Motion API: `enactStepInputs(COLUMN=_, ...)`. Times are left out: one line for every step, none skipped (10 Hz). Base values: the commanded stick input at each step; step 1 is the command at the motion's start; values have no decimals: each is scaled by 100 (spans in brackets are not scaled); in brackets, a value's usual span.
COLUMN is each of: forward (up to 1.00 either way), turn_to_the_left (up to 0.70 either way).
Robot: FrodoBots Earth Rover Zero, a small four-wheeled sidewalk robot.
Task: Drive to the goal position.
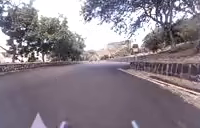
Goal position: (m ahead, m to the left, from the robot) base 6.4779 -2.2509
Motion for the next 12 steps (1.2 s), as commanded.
enactStepInputs(forward=50, turn_to_the_left=0)
enactStepInputs(forward=50, turn_to_the_left=0)
enactStepInputs(forward=50, turn_to_the_left=0)
enactStepInputs(forward=50, turn_to_the_left=0)
enactStepInputs(forward=50, turn_to_the_left=0)
enactStepInputs(forward=50, turn_to_the_left=0)
enactStepInputs(forward=50, turn_to_the_left=0)
enactStepInputs(forward=50, turn_to_the_left=0)
enactStepInputs(forward=50, turn_to_the_left=0)
enactStepInputs(forward=50, turn_to_the_left=0)
enactStepInputs(forward=50, turn_to_the_left=0)
enactStepInputs(forward=50, turn_to_the_left=0)
